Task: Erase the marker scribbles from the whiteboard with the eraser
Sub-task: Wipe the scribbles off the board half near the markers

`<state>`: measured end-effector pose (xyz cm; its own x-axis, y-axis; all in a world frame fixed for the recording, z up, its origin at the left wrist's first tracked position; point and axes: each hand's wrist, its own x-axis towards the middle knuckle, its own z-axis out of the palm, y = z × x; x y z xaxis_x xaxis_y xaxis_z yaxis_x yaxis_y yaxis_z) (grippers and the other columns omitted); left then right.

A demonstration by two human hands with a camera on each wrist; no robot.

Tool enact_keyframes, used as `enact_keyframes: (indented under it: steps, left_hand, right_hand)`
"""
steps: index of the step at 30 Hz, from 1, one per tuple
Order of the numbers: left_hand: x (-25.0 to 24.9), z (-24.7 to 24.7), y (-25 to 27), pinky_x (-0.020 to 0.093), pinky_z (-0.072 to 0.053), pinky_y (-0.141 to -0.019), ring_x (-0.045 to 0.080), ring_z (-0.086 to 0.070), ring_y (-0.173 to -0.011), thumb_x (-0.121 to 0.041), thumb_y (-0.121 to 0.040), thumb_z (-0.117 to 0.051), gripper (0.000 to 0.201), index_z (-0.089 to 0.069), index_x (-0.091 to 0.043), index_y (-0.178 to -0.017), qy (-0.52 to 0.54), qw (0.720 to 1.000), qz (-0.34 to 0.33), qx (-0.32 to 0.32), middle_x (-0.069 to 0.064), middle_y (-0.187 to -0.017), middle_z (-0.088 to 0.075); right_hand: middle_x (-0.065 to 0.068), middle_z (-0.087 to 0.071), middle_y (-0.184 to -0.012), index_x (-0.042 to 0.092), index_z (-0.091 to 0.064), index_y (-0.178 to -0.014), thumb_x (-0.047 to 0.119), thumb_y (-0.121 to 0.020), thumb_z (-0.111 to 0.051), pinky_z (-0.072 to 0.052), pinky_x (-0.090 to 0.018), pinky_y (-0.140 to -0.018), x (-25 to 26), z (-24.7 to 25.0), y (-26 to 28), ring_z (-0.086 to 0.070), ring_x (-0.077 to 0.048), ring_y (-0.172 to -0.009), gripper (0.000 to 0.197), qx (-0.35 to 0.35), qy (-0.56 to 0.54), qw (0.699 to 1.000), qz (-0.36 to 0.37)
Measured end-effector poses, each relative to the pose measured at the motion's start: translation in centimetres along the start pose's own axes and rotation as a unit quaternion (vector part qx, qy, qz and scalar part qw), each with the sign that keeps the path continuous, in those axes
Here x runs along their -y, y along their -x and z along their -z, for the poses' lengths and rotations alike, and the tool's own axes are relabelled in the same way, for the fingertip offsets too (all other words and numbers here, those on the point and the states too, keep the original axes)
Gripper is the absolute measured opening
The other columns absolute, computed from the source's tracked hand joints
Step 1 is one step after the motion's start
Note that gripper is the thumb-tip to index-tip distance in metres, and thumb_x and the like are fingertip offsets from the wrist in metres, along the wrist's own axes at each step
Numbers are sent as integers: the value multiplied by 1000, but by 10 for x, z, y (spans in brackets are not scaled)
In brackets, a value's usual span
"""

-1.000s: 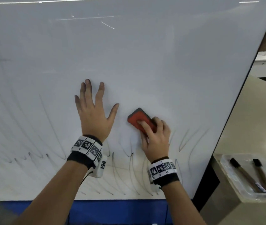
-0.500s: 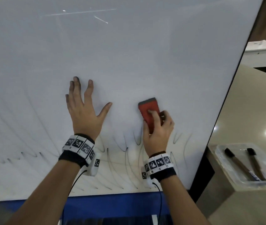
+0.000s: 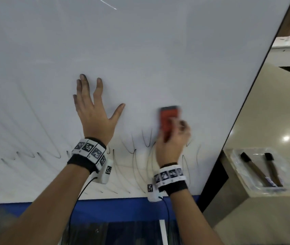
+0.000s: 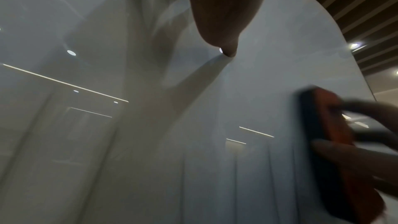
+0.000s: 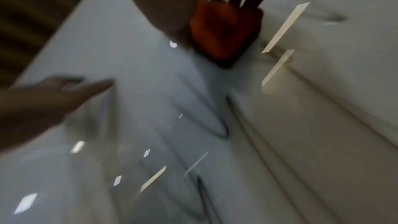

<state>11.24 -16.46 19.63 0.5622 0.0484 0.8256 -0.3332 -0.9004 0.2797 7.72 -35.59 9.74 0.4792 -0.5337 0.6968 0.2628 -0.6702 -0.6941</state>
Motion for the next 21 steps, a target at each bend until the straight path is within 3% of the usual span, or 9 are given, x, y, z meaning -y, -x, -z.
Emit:
enact_keyframes:
  steps: [2,4,7,9,13,16,18,19,21]
  left_hand:
    - [4,0,2,55,-16,-124,35,-10,-155,-63,-93,-60,85,-30,-16,-157,-12,1000,-13,0,22,-166,-13]
    - [10,0,4,55,-17,-124,35,-12,-155,-63,-94,-59,84,-31,-15,-157,-24,999,-31,1,23,-165,-14]
    - [18,0,5,56,-19,-123,36,-14,-154,-61,-95,-60,81,-32,-15,-156,-33,998,-52,7,24,-165,-16]
    - [17,-1,7,56,-18,-124,35,-13,-155,-59,-95,-60,80,-32,-16,-156,-24,999,-44,14,22,-165,-15]
    - [12,-5,18,54,-15,-125,33,-11,-156,-57,-95,-62,79,-32,-17,-156,-7,999,-24,23,21,-166,-13]
    - [13,-7,24,54,-15,-125,33,-11,-156,-57,-95,-61,79,-31,-18,-157,-15,999,-27,30,21,-166,-13]
    - [16,-7,25,54,-16,-125,33,-10,-156,-58,-96,-59,79,-28,-19,-158,-32,998,-40,42,20,-166,-12]
    - [19,-6,25,54,-17,-125,33,-10,-156,-59,-97,-58,79,-27,-20,-158,-42,997,-48,49,20,-167,-11]
    - [27,-4,26,54,-18,-124,32,-10,-156,-59,-98,-56,77,-25,-22,-158,-56,994,-64,62,19,-167,-10]
  right_hand:
    - [-18,-50,-132,29,-59,-125,11,-83,-69,-39,-48,-100,-1,-3,12,-47,-37,-115,47,109,81,976,168]
    - [-18,-49,-132,31,-57,-125,12,-86,-68,-41,-51,-100,-24,8,9,-47,-38,-115,44,108,106,970,192]
    - [-19,-46,-132,26,-51,-128,13,-87,-74,-46,-51,-100,-73,32,9,-47,-35,-117,49,15,47,999,9]
    - [-15,-46,-128,22,-50,-132,15,-87,-74,-47,-53,-98,-92,42,10,-50,-34,-114,51,-60,7,992,-109]
    - [-21,-48,-125,8,-51,-136,8,-86,-72,-45,-49,-98,-61,15,15,-49,-29,-113,54,-140,-68,965,-212]
    - [-17,-46,-131,16,-57,-127,11,-86,-73,-42,-40,-99,-25,-6,42,-46,-30,-115,44,7,-23,998,-64]
    - [-17,-46,-132,22,-58,-122,12,-86,-74,-42,-45,-99,-37,-3,48,-46,-34,-116,41,95,42,993,50]
    - [-20,-46,-132,23,-57,-122,11,-85,-76,-43,-47,-99,-51,4,42,-47,-36,-116,43,101,59,991,69]
    - [-25,-46,-130,19,-55,-125,6,-82,-77,-41,-44,-101,-82,26,33,-48,-40,-116,50,56,53,997,8]
